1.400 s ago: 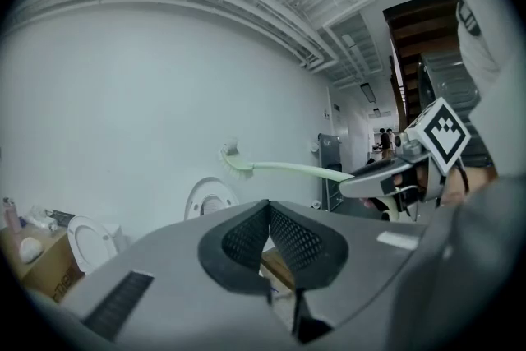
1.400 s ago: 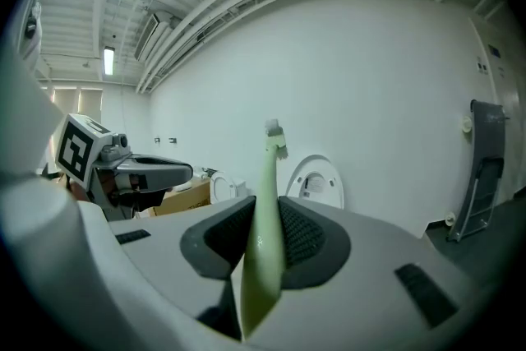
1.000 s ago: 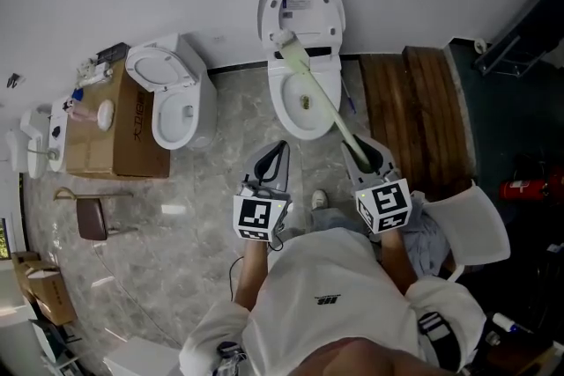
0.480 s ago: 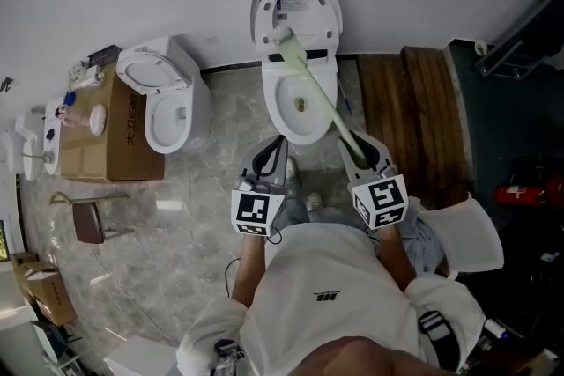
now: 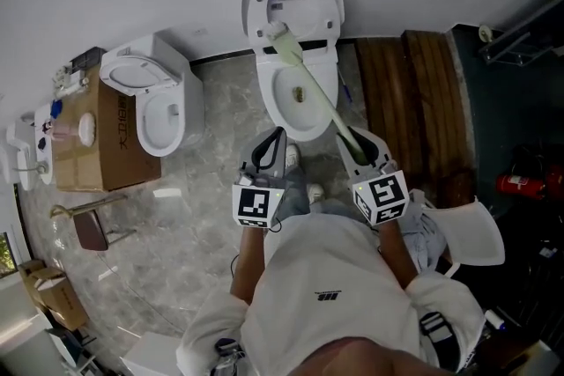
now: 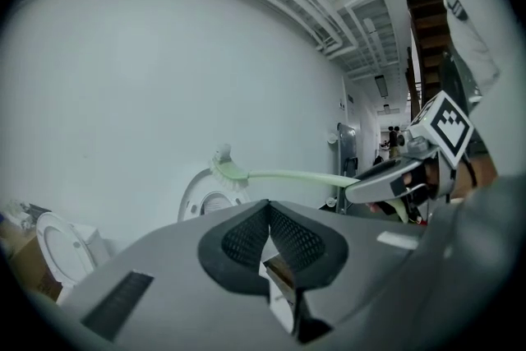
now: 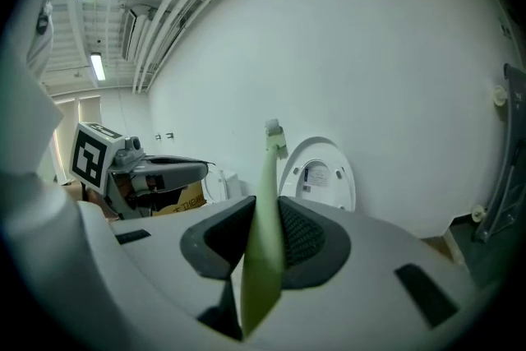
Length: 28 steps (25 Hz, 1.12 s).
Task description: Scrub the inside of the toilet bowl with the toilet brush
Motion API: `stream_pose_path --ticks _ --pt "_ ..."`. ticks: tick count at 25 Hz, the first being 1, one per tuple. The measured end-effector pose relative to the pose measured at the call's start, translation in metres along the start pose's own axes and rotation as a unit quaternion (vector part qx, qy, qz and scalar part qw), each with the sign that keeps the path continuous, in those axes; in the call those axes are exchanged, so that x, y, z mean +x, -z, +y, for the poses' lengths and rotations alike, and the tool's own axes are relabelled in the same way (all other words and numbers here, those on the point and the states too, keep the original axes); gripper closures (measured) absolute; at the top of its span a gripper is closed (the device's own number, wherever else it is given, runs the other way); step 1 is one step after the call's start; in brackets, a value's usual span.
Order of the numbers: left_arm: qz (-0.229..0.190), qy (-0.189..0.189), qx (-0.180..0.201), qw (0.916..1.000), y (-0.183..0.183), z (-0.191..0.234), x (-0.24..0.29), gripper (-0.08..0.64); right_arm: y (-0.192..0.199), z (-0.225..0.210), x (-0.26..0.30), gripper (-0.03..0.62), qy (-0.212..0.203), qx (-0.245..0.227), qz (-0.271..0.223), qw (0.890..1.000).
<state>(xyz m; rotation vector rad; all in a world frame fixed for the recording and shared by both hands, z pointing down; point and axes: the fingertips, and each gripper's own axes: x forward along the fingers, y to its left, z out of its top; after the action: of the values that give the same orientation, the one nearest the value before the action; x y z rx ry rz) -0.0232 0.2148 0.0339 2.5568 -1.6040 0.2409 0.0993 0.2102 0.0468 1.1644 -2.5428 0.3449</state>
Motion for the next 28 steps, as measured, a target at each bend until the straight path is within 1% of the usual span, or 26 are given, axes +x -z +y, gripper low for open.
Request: stream_pose_path --ticks 3,8,13,17,20,23,28 --pt "-0.002 0.008 -0.017 0.9998 0.012 0.018 0.022 0.551 0.009 -0.008 0.027 0.517 -0.005 0.012 0.011 1.000" --pt "0.032 0.023 -0.017 0.9991 0.047 0.047 0.056 0.551 0.029 -0.019 0.072 0.517 -0.007 0.022 0.042 0.999" --pt "0.058 0.031 -0.039 0.9971 0.083 0.072 0.089 0.551 0.056 -0.031 0.112 0.517 -0.001 0.037 0.074 0.997" --pt "0.076 0.037 -0.049 0.9952 0.109 0.085 0.110 0.551 0.078 -0.041 0.134 0.517 0.005 0.047 0.098 0.994" --pt "0.087 0.042 -0.059 0.9935 0.130 0.091 0.123 0.551 0.097 -0.046 0.148 0.517 0.009 0.050 0.119 0.992" --pt "0.103 0.048 -0.070 0.9910 0.152 0.097 0.134 0.551 0.119 -0.050 0.161 0.517 0.013 0.063 0.140 0.988" --pt "0.127 0.057 -0.082 0.9868 0.194 0.109 0.154 0.551 0.167 -0.057 0.188 0.517 0.018 0.078 0.177 0.981"
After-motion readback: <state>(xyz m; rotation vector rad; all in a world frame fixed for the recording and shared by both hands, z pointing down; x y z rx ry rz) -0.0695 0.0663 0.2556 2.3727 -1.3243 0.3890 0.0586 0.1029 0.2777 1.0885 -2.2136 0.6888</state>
